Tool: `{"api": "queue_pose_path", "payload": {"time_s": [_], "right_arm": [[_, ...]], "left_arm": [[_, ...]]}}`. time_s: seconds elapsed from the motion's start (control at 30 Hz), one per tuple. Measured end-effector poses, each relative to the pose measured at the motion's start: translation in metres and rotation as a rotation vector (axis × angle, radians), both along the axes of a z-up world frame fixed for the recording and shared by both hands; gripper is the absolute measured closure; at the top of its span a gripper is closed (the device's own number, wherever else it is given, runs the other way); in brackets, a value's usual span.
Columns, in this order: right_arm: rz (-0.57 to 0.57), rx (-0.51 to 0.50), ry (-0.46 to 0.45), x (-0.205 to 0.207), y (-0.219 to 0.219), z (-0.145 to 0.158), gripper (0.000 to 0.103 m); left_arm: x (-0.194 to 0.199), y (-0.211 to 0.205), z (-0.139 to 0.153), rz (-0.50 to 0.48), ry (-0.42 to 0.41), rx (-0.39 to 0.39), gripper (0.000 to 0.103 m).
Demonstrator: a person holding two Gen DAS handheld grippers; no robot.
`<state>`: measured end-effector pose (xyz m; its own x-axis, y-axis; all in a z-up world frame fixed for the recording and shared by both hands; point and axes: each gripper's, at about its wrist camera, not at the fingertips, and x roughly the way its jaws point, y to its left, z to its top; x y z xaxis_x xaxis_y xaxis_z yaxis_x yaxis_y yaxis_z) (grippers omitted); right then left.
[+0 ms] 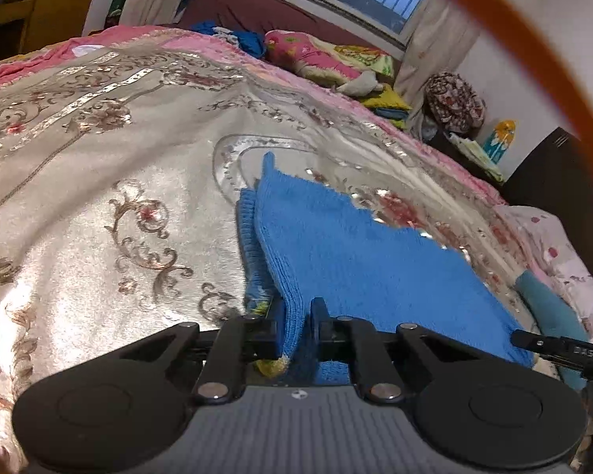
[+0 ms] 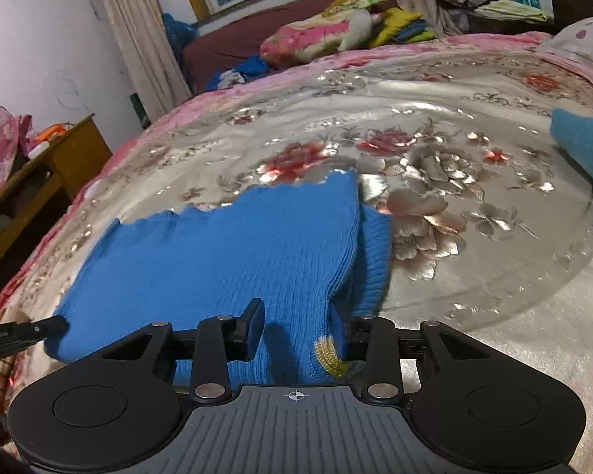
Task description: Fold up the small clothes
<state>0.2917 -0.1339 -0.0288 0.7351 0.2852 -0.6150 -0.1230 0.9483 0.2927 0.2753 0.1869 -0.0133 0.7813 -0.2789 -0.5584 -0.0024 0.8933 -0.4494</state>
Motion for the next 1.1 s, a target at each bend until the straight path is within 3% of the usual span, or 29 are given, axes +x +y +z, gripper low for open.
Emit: {"api": "queue_pose_path", "payload": {"time_s": [0.2, 0.27, 0.4, 0.5, 0.57, 0.67, 0.77, 1.03, 1.1], "right_arm": [[0.004, 0.029, 0.068, 0.015, -0.006, -0.012, 0.069], [0.002, 0.065, 0.065, 0.014, -0.010, -0.008, 0.093], [0.026, 0.143, 0.029, -0.005, -0.022, 0.007, 0.096], [0.037, 0.194, -0.008, -0.025, -0.031, 0.016, 0.096], [0.025, 0.219, -0.010, -0.031, -0.039, 0.012, 0.096], [-0.023, 0.177, 0.075, -0.020, -0.042, -0.013, 0.095], [-0.032, 0.164, 0.122, -0.013, -0.040, -0.024, 0.091], [-0.100, -0.028, -0.038, -0.029, -0.023, 0.028, 0.072], [-0.061, -0.033, -0.064, -0.026, -0.007, 0.040, 0.070]], "left_arm": [[0.014, -0.005, -0.007, -0.014, 0.065, -0.017, 0.084], [0.011, -0.004, -0.003, -0.017, 0.035, -0.047, 0.091], [-0.007, 0.001, 0.013, -0.056, -0.027, -0.108, 0.091], [-0.020, 0.007, 0.014, -0.058, -0.027, -0.146, 0.091], [-0.026, 0.011, 0.004, -0.040, 0.004, -0.156, 0.091], [-0.023, 0.012, -0.018, 0.002, 0.080, -0.133, 0.091], [-0.027, 0.012, -0.026, 0.022, 0.092, -0.154, 0.091], [-0.042, 0.013, -0.025, 0.068, 0.069, -0.166, 0.087], [-0.042, 0.015, -0.024, 0.080, 0.069, -0.180, 0.086]]}}
